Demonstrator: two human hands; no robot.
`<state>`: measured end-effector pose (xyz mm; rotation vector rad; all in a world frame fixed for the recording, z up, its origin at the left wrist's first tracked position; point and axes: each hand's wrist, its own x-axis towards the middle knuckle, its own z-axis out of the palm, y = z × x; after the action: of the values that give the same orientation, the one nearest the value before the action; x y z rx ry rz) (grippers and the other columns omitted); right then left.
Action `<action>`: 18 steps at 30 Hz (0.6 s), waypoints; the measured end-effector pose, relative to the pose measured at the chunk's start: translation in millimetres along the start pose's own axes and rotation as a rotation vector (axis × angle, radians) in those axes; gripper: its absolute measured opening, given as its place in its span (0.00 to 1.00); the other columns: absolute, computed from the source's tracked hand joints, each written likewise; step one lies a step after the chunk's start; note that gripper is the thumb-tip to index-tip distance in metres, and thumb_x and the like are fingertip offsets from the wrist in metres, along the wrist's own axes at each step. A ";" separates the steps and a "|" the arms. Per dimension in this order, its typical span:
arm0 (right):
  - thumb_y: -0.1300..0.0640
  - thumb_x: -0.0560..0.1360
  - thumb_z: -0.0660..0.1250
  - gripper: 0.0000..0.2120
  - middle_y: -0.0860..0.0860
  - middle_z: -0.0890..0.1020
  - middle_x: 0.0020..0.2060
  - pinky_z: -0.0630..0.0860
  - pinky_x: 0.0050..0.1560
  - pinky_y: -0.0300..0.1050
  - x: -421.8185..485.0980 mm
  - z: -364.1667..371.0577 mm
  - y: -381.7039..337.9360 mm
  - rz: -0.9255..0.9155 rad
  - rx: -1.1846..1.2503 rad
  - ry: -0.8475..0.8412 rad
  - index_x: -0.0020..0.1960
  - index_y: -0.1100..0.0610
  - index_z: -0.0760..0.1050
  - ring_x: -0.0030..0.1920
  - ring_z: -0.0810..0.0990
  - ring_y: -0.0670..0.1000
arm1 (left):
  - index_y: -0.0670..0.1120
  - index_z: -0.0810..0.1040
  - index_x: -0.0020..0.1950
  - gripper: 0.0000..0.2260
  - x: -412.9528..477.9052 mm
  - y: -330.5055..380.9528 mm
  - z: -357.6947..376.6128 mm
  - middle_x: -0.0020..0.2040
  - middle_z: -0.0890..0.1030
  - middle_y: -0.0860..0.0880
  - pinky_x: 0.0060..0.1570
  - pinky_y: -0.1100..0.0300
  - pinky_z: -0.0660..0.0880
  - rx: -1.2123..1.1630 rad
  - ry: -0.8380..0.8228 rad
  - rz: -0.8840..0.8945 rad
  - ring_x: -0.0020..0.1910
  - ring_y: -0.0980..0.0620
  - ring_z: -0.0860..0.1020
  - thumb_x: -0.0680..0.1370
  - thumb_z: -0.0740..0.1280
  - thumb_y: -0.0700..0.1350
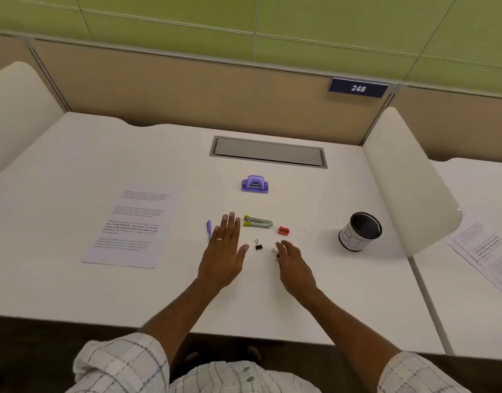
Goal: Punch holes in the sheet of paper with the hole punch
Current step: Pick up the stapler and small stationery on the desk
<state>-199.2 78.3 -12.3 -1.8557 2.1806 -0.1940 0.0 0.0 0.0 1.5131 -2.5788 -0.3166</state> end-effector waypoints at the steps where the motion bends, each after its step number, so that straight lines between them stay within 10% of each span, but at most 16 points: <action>1: 0.58 0.85 0.55 0.21 0.52 0.62 0.77 0.77 0.62 0.50 2.0 0.6 1.6 0.003 -0.002 -0.009 0.77 0.56 0.61 0.75 0.64 0.53 | 0.44 0.37 0.83 0.33 0.9 1.6 3.4 0.83 0.34 0.46 0.83 0.50 0.42 0.009 -0.010 0.006 0.83 0.47 0.36 0.86 0.48 0.58; 13: 0.61 0.82 0.58 0.05 0.51 0.76 0.52 0.71 0.40 0.44 12.1 16.3 8.0 0.023 0.010 0.039 0.55 0.56 0.72 0.53 0.74 0.53 | 0.47 0.55 0.84 0.25 5.2 -16.1 36.2 0.85 0.51 0.48 0.80 0.57 0.58 0.019 -0.208 -0.022 0.83 0.50 0.55 0.87 0.54 0.51; 18: 0.64 0.81 0.58 0.10 0.53 0.74 0.55 0.75 0.49 0.47 20.7 15.5 2.2 0.122 0.165 0.040 0.60 0.57 0.73 0.53 0.75 0.54 | 0.48 0.66 0.80 0.21 11.0 -24.6 37.7 0.81 0.64 0.51 0.73 0.59 0.68 -0.097 -0.186 -0.029 0.79 0.52 0.63 0.86 0.57 0.48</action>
<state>-199.8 59.4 -30.1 -1.6391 2.2218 -0.3771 7.1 -17.0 -42.5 1.5561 -2.6364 -0.6037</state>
